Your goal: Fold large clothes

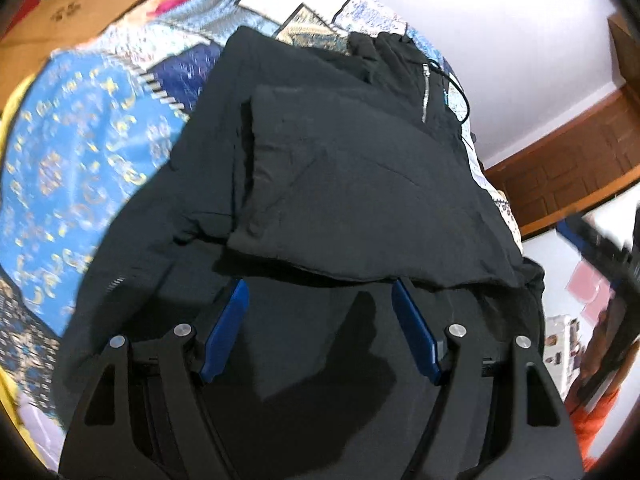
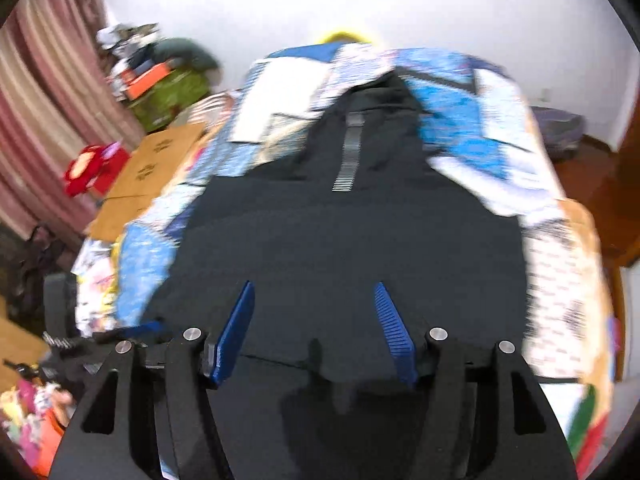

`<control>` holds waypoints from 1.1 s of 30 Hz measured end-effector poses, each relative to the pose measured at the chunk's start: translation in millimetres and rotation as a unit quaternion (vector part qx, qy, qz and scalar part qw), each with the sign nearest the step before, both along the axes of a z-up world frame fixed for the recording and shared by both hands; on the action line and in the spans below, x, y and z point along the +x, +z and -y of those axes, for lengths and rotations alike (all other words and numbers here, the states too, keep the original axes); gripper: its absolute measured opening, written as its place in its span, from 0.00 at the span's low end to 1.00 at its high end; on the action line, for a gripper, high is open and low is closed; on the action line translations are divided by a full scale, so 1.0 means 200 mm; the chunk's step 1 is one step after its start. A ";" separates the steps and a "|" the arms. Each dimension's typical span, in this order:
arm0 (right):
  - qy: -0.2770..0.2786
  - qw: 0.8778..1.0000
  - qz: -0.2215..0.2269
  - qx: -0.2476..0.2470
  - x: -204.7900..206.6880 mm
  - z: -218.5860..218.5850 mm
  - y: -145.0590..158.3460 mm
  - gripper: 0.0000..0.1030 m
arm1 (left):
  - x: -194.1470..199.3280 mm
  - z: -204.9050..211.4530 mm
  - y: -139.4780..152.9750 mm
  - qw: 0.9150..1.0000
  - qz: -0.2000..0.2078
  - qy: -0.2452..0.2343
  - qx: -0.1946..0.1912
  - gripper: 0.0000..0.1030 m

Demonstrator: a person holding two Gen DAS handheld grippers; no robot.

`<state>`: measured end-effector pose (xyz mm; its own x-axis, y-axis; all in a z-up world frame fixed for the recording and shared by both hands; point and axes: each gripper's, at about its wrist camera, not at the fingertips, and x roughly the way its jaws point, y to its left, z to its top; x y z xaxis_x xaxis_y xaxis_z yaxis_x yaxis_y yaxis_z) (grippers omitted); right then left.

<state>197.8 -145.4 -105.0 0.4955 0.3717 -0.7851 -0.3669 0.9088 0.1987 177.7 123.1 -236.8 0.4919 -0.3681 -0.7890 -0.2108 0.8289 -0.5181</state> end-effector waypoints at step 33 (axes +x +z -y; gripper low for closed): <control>-0.098 0.993 -0.062 -0.032 -0.01 0.55 -0.33 0.59 | 0.30 0.02 0.14 0.957 0.047 -0.006 0.286 0.19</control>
<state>195.1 -254.6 -170.7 0.4518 0.2246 -0.8634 -0.1578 0.9727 0.1704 238.5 119.9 -208.7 0.5697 0.1046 -0.8152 -0.1741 0.9847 0.0047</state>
